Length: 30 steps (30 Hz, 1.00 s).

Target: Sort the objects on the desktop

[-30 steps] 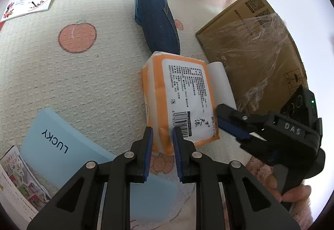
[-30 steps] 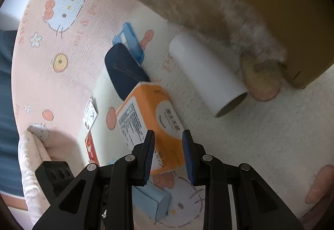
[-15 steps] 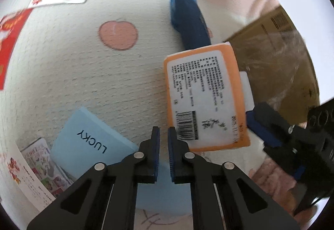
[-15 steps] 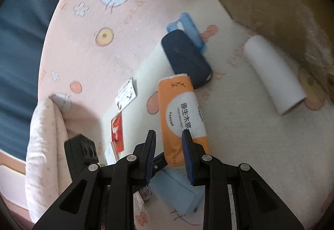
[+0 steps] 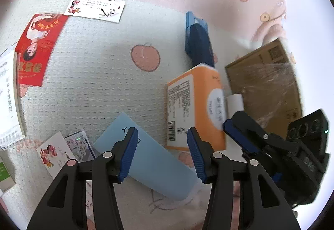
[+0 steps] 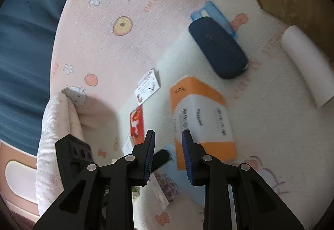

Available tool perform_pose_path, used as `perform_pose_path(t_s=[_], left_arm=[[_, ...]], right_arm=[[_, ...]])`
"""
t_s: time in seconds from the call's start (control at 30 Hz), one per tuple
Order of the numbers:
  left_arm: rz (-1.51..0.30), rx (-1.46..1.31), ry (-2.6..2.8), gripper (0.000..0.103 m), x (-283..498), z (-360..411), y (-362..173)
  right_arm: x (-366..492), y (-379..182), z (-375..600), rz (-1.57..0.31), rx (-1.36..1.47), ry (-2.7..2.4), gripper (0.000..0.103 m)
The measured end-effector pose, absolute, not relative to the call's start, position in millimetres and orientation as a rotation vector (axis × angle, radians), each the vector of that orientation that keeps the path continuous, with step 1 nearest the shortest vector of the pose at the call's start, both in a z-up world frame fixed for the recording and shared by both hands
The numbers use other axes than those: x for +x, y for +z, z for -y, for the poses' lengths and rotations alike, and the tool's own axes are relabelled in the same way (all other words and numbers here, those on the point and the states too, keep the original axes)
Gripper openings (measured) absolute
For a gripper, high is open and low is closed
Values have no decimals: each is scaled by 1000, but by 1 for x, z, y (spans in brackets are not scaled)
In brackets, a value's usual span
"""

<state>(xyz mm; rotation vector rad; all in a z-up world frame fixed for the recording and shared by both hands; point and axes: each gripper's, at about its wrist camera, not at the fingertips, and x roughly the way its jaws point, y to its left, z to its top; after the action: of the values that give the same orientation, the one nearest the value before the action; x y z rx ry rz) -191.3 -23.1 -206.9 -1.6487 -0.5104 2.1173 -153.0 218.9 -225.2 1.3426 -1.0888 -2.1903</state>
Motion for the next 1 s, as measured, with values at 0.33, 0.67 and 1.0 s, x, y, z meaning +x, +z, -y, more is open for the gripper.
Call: perform_pose_path(t_s=[0.33, 0.67, 1.0], left_arm=[[519, -1613, 1986, 63, -204, -11, -196], [457, -1590, 2120, 10, -206, -17, -197], [413, -1741, 2208, 10, -224, 27, -219]], right_arm=[[-141, -254, -268, 1328, 1479, -2230, 58], [-153, -262, -252, 1197, 1507, -2258, 26], [-173, -266, -201, 984, 1560, -2171, 26]])
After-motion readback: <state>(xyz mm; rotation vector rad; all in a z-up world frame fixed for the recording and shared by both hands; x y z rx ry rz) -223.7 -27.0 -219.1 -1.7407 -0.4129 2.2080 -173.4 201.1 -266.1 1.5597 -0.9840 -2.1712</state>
